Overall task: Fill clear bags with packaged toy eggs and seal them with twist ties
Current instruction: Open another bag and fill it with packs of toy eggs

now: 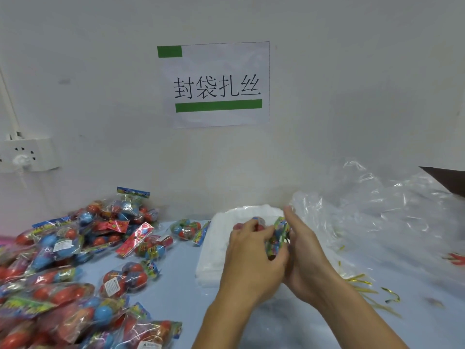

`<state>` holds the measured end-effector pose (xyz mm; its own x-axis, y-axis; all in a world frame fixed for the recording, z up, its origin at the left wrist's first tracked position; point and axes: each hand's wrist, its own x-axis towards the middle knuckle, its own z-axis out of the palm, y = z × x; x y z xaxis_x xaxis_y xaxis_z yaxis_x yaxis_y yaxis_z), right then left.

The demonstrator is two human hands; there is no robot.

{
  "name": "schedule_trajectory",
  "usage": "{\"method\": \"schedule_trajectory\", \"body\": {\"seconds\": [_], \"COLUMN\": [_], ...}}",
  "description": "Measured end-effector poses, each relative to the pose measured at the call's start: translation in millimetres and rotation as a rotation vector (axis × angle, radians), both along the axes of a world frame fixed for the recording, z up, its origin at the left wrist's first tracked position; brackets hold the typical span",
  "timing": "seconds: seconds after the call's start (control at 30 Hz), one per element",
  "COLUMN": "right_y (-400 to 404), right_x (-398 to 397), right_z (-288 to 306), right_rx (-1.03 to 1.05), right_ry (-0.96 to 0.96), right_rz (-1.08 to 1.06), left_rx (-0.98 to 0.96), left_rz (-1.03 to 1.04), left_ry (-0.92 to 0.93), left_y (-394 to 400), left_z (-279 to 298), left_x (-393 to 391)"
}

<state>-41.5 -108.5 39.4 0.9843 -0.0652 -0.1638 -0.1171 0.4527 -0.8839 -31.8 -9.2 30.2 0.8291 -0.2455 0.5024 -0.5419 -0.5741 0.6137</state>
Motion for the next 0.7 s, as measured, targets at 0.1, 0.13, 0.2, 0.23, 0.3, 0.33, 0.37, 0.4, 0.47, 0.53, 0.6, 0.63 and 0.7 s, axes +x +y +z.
{"method": "schedule_trajectory", "body": {"seconds": [0.1, 0.13, 0.2, 0.23, 0.3, 0.33, 0.37, 0.4, 0.47, 0.53, 0.6, 0.63, 0.7], "right_y": [0.1, -1.0, -5.9, -8.2, -10.8, -10.5, -9.2, -7.5, -2.6, 1.0, 1.9, 1.0, -2.1], "right_x": [1.2, 1.8, 4.0, 5.0, 5.8, 5.9, 5.8, 5.6, 4.0, 3.1, 0.9, 0.2, 0.2], "right_z": [-4.7, -5.8, -7.2, -7.3, -6.6, -5.7, -4.6, -3.4, -1.3, -1.5, -0.4, 0.6, 2.0], "right_rx": [-0.118, -0.149, -0.206, -0.230, -0.287, -0.318, -0.350, -0.378, -0.416, -0.440, -0.445, -0.437, -0.386], "right_ry": [-0.046, -0.057, -0.056, -0.049, -0.057, -0.074, -0.095, -0.122, -0.182, -0.229, -0.255, -0.267, -0.286], "right_rz": [-0.033, -0.060, -0.122, -0.150, -0.174, -0.168, -0.159, -0.148, -0.116, -0.080, -0.049, -0.034, 0.010], "left_rx": [-0.132, -0.192, -0.319, -0.415, -0.602, -0.643, -0.626, -0.585, -0.487, -0.524, -0.585, -0.610, -0.636], "left_rz": [-0.147, -0.153, -0.134, -0.119, -0.051, 0.017, 0.097, 0.163, 0.231, 0.190, 0.109, 0.079, 0.035], "left_ry": [0.141, 0.175, 0.210, 0.215, 0.198, 0.167, 0.132, 0.132, 0.212, 0.322, 0.353, 0.340, 0.323], "left_y": [0.8, 2.8, 7.5, 9.9, 14.4, 17.0, 20.3, 23.0, 28.4, 32.7, 36.1, 37.0, 34.7], "left_z": [2.7, 5.3, 11.3, 13.8, 16.4, 17.2, 17.1, 16.7, 13.6, 12.0, 10.2, 9.7, 10.4], "left_x": [-1.6, -1.9, -1.1, -0.3, 4.3, 6.9, 9.7, 11.5, 15.8, 19.2, 20.2, 20.4, 19.0]}}
